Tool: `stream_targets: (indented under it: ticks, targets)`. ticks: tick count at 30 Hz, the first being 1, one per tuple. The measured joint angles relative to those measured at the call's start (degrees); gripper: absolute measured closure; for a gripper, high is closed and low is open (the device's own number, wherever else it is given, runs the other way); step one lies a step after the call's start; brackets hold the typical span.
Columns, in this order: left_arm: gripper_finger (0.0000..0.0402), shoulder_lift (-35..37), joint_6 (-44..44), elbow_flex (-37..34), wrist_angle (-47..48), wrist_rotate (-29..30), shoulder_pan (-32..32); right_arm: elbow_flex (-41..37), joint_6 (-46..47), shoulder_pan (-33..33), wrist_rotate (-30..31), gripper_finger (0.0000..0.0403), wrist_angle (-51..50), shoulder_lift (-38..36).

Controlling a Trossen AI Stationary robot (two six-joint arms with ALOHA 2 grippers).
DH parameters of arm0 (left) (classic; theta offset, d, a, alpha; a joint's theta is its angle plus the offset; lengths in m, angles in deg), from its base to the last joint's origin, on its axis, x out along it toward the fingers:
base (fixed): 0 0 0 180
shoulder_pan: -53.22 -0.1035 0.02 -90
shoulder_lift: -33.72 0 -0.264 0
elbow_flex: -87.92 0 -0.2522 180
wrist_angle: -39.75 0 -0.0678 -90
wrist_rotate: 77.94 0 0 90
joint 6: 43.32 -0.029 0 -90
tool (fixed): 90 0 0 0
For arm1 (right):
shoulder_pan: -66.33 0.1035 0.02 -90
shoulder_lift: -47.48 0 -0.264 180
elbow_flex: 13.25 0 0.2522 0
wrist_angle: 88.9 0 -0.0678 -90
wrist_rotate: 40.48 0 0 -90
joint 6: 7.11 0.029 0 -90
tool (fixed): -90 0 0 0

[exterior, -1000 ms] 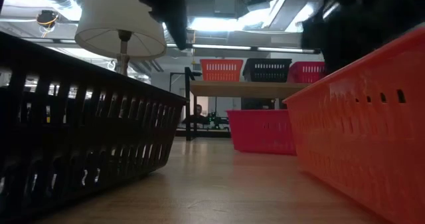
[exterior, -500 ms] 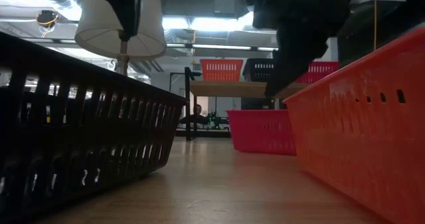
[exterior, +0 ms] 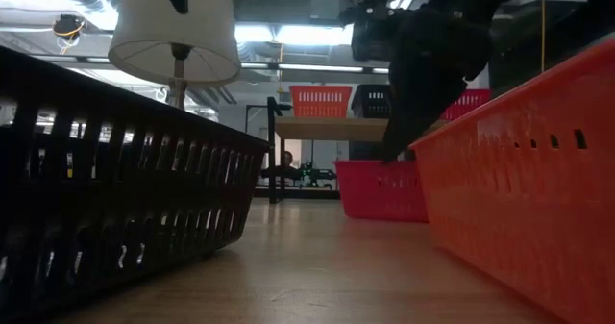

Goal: Stack baskets on shelf by color
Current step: Stack the top red bin on the red bin on the shelf

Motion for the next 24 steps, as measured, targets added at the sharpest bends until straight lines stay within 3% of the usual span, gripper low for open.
stream_targets:
  ticks: [5,18,21,24]
  targets:
    - [0.0318,0.0,0.06,0.0,0.03,0.15,0.02,0.02,0.69,0.0,3.86,0.0268,-4.37,0.16]
    - [0.0317,-0.04,0.01,0.0,0.21,0.13,0.02,-3.43,3.27,0.11,2.17,0.0272,-3.75,0.23]
    - [0.0317,-0.07,0.01,0.0,0.19,0.15,0.01,-3.43,3.23,0.11,2.1,0.03,-2.3,0.23]
    - [0.0317,-0.07,0.01,0.0,0.17,0.13,0.02,-3.43,3.13,0.11,1.95,0.0366,-2.38,0.23]
